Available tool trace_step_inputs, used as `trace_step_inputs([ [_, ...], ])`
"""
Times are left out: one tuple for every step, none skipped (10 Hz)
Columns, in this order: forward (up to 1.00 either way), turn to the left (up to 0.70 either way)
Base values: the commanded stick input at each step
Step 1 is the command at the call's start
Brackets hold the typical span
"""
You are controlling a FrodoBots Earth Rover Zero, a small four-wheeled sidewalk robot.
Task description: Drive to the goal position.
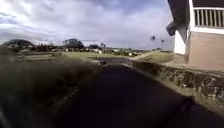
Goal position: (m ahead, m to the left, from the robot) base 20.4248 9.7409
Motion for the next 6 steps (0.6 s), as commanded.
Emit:
trace_step_inputs([
  [0.70,0.00],
  [0.70,0.00],
  [0.70,0.00],
  [0.70,0.00],
  [0.70,0.00],
  [0.70,0.00],
])
